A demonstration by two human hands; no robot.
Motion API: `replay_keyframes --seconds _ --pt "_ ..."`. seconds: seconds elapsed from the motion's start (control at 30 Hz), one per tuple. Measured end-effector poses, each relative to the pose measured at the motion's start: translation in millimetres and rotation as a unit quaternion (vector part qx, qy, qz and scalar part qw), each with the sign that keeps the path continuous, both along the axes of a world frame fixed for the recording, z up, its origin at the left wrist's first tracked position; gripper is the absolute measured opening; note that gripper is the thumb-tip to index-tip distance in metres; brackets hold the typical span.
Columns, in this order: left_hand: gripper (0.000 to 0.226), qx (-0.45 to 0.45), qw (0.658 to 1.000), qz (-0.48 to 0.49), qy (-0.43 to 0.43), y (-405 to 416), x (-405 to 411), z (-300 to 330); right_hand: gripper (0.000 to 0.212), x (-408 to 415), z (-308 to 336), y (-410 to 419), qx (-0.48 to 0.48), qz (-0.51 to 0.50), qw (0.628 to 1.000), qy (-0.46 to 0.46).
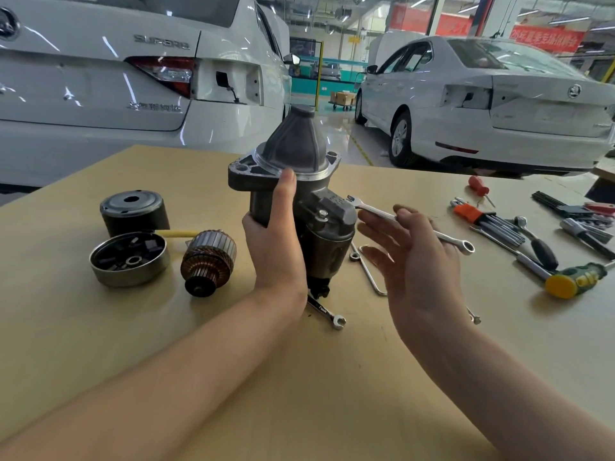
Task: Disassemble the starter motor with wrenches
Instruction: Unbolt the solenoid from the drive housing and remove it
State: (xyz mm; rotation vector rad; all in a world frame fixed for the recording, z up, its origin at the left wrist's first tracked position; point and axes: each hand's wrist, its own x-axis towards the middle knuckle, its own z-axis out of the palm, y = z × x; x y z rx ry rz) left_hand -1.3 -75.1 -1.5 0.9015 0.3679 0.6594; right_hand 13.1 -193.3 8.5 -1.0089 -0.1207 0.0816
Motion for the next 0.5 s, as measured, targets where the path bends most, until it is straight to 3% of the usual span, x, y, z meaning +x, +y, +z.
replay_keyframes --seconds 0.2,0.5 --pt "0.07 0.001 1.0 0.016 -0.009 -2.3 -0.6 -1.0 0.017 0.6 0.1 -1.0 0.045 0.0 0.999 0.018" --pt "0.108 -0.029 1.0 0.007 0.005 4.1 -0.3 3.3 0.025 -0.8 -6.1 3.3 0.033 0.043 0.999 0.003"
